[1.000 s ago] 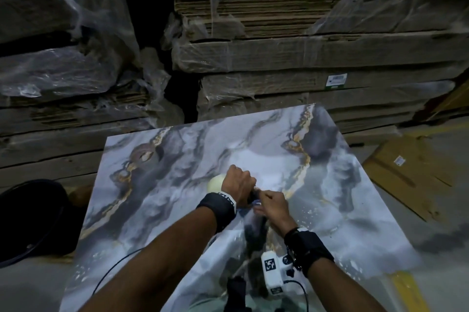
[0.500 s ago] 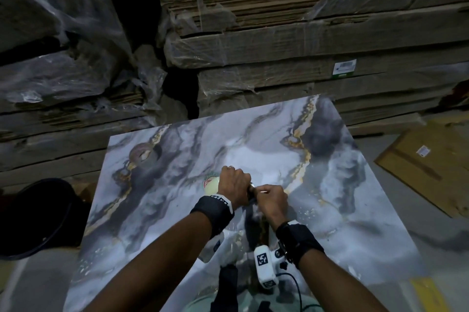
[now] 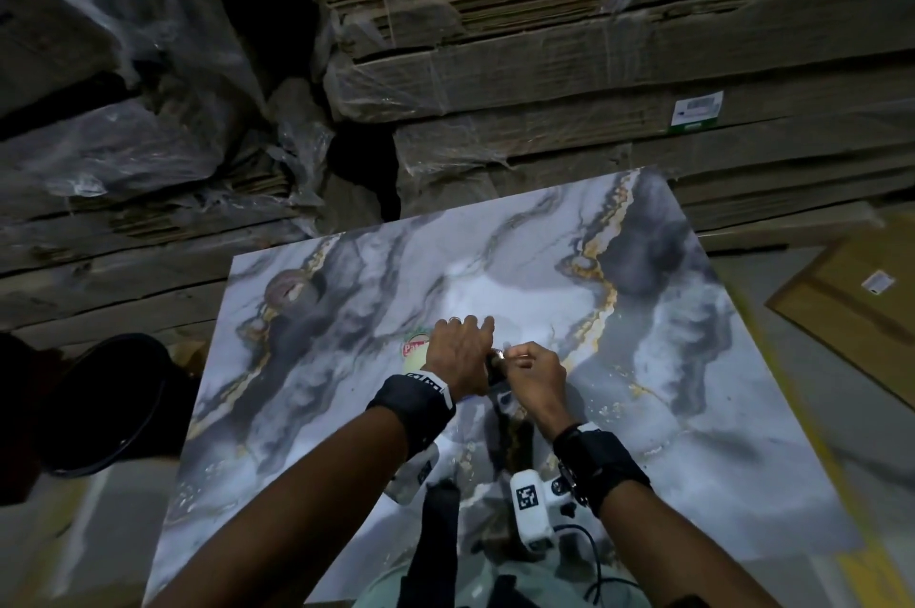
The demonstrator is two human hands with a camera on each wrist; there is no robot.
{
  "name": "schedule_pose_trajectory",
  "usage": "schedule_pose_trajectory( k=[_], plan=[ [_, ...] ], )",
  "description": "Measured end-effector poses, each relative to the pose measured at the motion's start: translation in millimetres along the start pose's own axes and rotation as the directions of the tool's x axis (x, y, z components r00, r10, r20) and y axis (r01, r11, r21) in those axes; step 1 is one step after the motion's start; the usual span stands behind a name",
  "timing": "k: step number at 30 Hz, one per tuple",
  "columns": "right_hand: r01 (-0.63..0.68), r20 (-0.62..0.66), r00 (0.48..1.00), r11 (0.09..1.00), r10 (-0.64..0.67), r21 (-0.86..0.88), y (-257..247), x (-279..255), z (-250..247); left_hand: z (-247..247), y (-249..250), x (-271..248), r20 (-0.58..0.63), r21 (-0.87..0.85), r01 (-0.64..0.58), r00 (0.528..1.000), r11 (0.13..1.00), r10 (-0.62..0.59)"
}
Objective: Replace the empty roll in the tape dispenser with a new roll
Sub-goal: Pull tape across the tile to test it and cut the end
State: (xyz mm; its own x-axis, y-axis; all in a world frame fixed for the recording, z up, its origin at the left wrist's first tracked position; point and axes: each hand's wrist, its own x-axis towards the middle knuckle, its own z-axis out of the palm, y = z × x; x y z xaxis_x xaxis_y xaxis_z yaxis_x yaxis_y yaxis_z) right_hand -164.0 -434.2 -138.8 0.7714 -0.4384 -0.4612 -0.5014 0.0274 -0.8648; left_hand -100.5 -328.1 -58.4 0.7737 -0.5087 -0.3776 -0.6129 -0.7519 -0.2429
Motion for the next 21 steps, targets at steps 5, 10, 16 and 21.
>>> schedule_pose_trajectory(
  k=[5,10,16,21],
  plan=[
    [-0.050,0.035,0.998,0.983,0.044,0.175,4,7,-7,-3,6,1,0.004,0.021,0.004,1.000,1.000,-0.004],
    [-0.010,0.042,0.999,0.987,0.003,0.157,7,10,-18,-8,7,-1,0.009,0.070,-0.036,0.999,0.997,0.036],
    [0.204,0.001,0.979,0.979,-0.204,-0.021,8,4,-16,-14,10,-3,0.014,0.026,-0.039,0.999,0.999,0.039],
    [0.385,0.066,0.923,0.912,-0.379,-0.142,5,-2,-15,-15,12,-4,0.007,-0.009,-0.040,0.999,0.999,0.040]
  ],
)
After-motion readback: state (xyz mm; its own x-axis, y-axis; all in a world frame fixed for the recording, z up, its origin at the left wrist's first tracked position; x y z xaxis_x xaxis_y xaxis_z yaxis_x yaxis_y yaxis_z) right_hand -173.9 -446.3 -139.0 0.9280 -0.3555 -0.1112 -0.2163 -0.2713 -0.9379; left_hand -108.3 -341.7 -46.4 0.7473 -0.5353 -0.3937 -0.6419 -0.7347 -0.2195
